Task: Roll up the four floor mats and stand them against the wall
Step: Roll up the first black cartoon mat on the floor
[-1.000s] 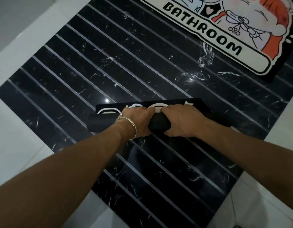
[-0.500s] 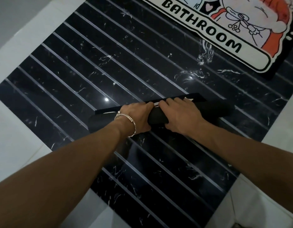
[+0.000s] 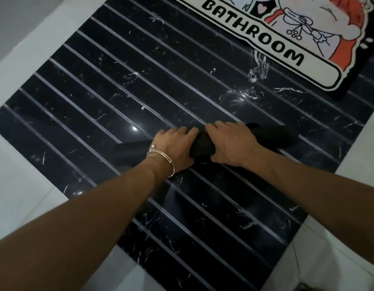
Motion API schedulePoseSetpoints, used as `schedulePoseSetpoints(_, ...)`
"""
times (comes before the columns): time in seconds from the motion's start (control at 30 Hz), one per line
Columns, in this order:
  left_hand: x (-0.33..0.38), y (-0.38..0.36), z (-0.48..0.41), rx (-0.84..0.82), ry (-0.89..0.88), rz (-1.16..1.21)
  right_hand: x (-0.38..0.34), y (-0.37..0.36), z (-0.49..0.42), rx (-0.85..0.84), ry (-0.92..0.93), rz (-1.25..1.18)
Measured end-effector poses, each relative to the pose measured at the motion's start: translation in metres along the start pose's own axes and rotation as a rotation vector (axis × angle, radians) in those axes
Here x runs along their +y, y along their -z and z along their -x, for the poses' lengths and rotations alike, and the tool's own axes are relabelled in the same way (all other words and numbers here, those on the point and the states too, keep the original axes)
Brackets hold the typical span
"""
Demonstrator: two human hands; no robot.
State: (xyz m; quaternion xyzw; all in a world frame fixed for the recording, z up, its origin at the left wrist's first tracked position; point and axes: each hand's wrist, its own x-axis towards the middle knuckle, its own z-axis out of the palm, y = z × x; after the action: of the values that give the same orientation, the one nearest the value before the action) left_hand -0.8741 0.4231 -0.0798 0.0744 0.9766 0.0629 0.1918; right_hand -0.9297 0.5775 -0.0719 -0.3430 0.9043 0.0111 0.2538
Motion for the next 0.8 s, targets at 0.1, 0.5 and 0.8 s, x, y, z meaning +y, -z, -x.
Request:
schedulePoseSetpoints(0.1, 0.0, -0.002, 0.0, 0.056, -0.03, -0.117, 0.006, 0.01, -0.003, -0.209, -0.037, -0.208)
schedulePoseSetpoints(0.5, 0.006, 0.019, -0.013, 0.032, -0.036, -0.063, 0.009, 0.023, -0.001, 0.041, -0.001, -0.059)
schedulePoseSetpoints(0.8, -0.005, 0.044, -0.026, -0.175, 0.108, 0.177, 0.013, 0.008, -0.004, 0.357, 0.071, 0.185)
